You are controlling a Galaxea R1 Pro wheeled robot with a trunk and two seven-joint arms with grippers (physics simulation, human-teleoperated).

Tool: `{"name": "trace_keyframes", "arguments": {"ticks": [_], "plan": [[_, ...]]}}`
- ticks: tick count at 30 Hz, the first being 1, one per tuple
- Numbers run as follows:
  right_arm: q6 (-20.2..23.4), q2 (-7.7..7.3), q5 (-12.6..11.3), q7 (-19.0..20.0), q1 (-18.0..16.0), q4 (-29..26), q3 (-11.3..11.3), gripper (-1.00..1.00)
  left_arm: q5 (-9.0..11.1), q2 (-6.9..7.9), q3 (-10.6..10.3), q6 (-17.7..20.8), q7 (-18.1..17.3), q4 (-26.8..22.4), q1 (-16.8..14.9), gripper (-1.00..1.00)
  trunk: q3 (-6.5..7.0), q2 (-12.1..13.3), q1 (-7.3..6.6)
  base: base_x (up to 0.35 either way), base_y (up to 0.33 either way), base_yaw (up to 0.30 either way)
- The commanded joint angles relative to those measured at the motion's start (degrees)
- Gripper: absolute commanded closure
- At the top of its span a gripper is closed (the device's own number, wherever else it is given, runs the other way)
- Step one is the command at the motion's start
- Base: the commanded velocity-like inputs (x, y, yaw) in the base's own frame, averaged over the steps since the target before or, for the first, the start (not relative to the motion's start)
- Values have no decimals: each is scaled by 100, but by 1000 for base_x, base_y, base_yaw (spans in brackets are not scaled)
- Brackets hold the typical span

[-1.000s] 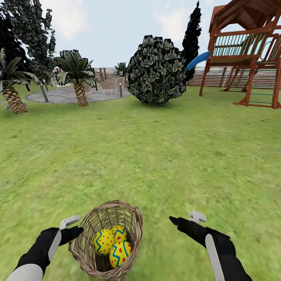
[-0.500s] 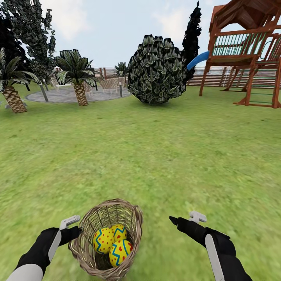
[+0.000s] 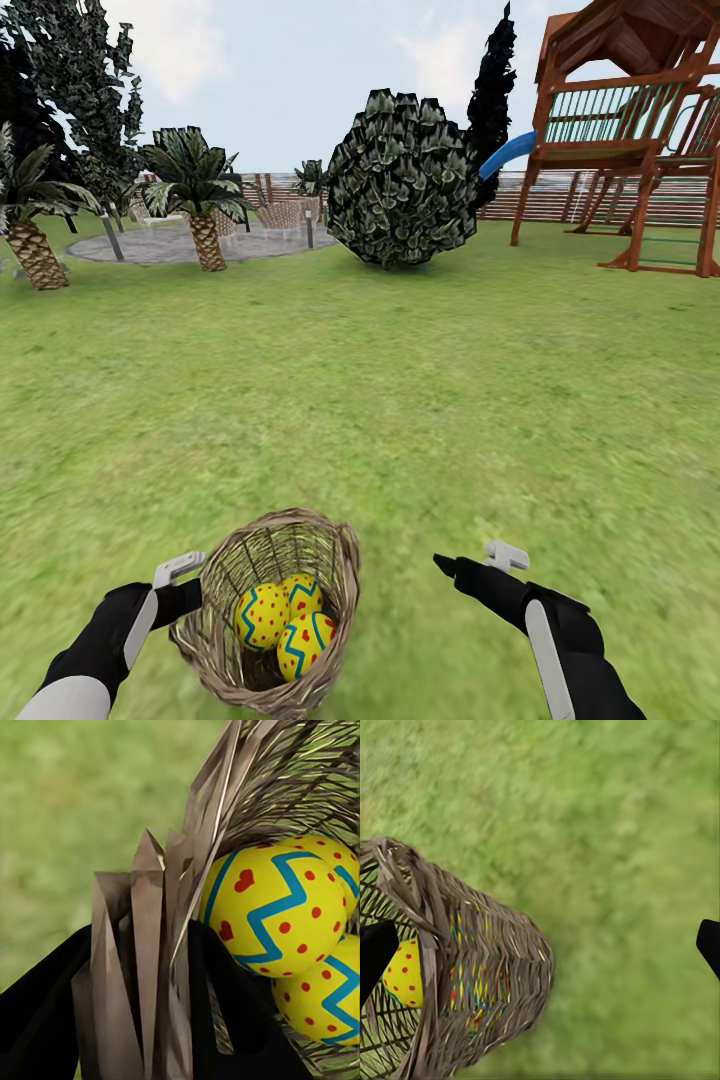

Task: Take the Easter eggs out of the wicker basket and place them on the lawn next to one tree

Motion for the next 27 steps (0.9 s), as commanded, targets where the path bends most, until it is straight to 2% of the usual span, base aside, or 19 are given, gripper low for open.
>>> {"name": "trace_keyframes", "arguments": {"ticks": [1, 6, 9, 27], "plan": [[32, 8, -3, 27, -4, -2, -18, -100, -39, -1, 24, 29, -29, -6, -4, 100, -6, -2, -1, 0, 0, 0], [32, 13, 6, 27, -4, 87, -19, -100, -39, -5, 22, 28, -31, -6, -2, 100, 66, 158, -89, 0, 0, 0], [32, 13, 8, 27, -4, 92, -18, -100, -39, -8, 19, 27, -31, -6, -1, 100, 66, 158, -89, 0, 0, 0], [10, 16, 20, 26, -4, 92, -18, -100, -39, -9, 32, 36, -40, -6, -3, 100, 389, 880, -484, 0, 0, 0]]}}
